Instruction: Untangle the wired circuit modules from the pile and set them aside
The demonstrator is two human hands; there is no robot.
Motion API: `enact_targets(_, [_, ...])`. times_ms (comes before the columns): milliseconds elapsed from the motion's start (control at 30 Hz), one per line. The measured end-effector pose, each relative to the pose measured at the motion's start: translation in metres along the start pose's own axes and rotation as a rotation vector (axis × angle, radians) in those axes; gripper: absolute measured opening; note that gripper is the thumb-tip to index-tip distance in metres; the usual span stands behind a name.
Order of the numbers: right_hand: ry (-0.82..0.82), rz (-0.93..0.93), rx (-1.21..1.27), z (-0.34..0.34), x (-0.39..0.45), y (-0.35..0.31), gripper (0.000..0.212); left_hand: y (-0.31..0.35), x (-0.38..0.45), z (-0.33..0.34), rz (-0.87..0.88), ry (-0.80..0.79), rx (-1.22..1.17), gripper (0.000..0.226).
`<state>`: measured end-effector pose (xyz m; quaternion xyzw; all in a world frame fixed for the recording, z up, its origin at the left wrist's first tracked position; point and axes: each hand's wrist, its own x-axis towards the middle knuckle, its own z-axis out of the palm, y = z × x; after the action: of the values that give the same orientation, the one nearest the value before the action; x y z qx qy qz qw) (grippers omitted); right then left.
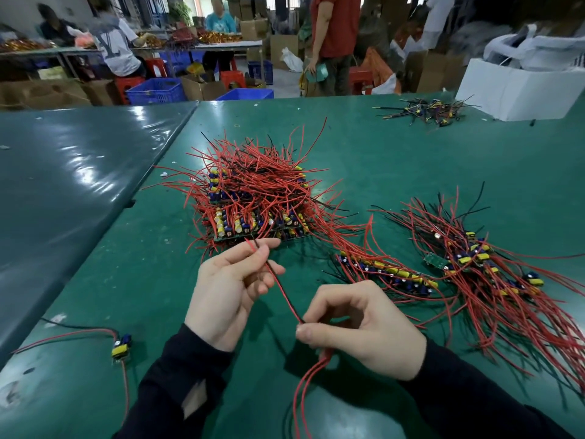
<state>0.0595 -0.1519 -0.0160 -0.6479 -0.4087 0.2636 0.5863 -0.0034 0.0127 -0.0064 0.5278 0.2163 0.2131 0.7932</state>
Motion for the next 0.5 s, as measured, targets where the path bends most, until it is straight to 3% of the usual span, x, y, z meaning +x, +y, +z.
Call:
enact_targets(167, [-0.035, 0.030, 0.016, -0.0002, -0.0003, -0.0022, 0.020, -0.0048, -0.0012, 0.0023, 0.234, 0.028, 0.177, 0.013])
enact_targets(400, [-0.055, 0.071, 0.097, -0.0005, -0.0001, -0.0026, 0.014, -0.0034, 0.0020, -0.0022, 0.407, 0.113, 0.211, 0.015])
enact_targets(500, [-0.069, 0.116, 0.120, -0.0008, 0.0001, -0.0020, 0.015, -0.0027, 0.0026, -0.0023, 0.400, 0.096, 0.172, 0.017])
